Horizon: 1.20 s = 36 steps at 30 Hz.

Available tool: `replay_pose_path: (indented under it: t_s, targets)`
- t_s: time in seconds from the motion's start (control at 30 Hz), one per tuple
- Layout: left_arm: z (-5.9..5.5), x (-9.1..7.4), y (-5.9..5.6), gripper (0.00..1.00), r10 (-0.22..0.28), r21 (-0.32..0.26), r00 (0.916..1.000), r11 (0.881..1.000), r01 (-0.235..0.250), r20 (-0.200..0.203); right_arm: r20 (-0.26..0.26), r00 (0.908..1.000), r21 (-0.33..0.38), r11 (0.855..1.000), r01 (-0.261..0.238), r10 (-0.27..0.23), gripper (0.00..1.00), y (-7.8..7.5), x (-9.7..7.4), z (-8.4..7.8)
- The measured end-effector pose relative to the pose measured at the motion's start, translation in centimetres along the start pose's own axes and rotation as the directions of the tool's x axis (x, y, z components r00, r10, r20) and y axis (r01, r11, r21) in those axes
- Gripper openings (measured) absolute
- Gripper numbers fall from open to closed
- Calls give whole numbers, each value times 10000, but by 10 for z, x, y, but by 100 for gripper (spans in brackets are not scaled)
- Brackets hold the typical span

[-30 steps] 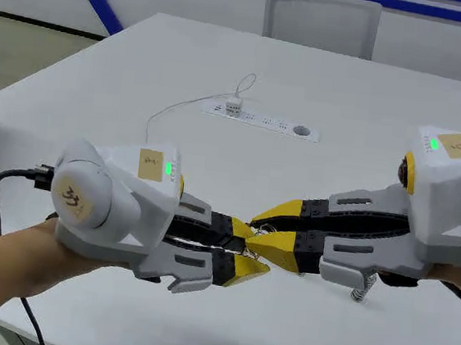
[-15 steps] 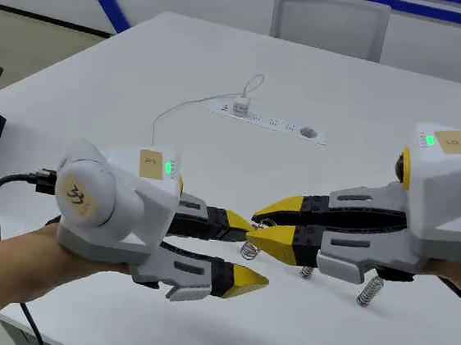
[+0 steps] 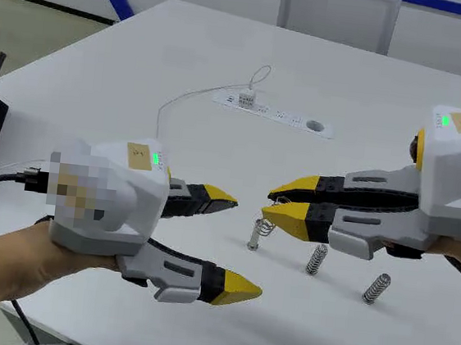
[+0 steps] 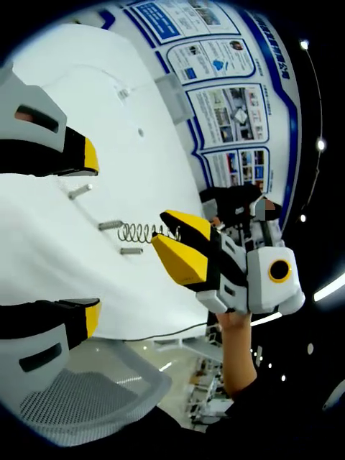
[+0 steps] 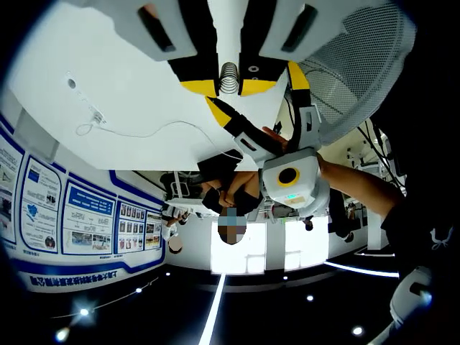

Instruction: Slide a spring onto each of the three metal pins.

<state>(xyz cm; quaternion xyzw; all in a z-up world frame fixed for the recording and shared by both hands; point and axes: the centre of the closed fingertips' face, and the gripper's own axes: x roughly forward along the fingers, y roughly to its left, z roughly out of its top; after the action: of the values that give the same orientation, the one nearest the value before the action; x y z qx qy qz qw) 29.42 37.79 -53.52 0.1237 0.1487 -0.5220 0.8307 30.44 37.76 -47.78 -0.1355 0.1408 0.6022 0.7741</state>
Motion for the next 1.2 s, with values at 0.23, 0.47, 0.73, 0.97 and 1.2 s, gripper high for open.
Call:
replay_pose_path:
  t_s: [0.23,0.47,0.73,0.97,1.2]
  targets:
    - [-10,-4,9,83,151,-352,9998,9993,-155,-105,-114,9992,212,9990,387,-385,10,-19,2,-5]
    - [-26,-8,19,93,359,-579,9984,9976,-384,-428,-207,9959,530,9946,888,-878,10,-42,10,-12]
    - [-39,-15,39,100,1217,-1106,9917,9859,-1255,-410,-549,9892,820,9867,1402,-1360,10,-66,25,-25]
    - [-46,-14,43,100,1579,-1516,9872,9754,-1598,-246,-792,9861,1142,9814,1545,-1460,11,-75,36,-38]
    - [-62,-10,36,100,1652,-1654,9856,9716,-1690,-369,-1094,9826,1323,9775,1644,-1504,11,-82,41,-52]
